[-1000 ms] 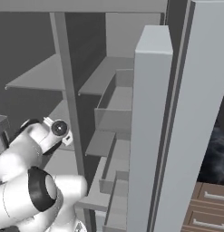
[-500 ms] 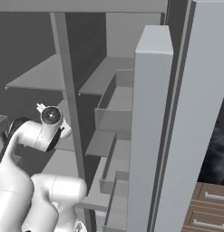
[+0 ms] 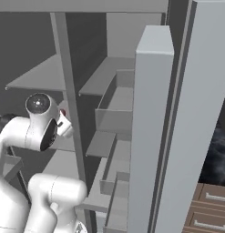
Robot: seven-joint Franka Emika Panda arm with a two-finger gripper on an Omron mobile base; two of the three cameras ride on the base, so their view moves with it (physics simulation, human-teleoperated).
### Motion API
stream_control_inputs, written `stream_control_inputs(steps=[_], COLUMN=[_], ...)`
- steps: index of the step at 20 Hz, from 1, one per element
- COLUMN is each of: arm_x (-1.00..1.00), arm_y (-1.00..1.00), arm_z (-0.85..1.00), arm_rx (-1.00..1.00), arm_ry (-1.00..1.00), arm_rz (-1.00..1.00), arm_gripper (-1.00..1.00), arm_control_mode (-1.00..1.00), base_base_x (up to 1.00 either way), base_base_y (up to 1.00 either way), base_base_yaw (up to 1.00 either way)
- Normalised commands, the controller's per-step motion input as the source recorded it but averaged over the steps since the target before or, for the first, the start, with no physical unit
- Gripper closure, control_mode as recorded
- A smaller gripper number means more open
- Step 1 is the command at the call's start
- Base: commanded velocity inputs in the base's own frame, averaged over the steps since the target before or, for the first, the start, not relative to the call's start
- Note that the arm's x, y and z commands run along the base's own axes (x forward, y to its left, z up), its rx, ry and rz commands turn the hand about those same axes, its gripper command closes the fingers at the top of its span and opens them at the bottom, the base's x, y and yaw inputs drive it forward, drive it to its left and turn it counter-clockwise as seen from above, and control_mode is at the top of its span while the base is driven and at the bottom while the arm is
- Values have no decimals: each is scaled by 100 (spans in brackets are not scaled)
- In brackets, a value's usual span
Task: Move the hot dog bun to the plate on the dining table and place the condiment next to that plate. Then navigate to the fridge and take the sausage and place it on the plate as well.
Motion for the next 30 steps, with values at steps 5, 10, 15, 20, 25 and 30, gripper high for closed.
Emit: stream_control_inputs(steps=[5, 10, 15, 20, 25, 30], arm_x=[-100, -87, -68, -10, -49, 0], arm_y=[-50, -47, -23, 2, 0, 0], arm_z=[70, 59, 47, 2, 0, 0], arm_rx=[-14, -16, -13, -2, 0, 0], arm_ry=[-1, 0, 0, -4, -5, 0], arm_rz=[0, 0, -6, -3, -8, 0], arm_gripper=[100, 100, 100, 100, 100, 100], arm_control_mode=[-100, -100, -100, -100, -100, 100], base_base_x=[0, 0, 0, 0, 0, -93], base_base_y=[0, 0, 0, 0, 0, 14], base_base_yaw=[0, 0, 0, 0, 0, -34])
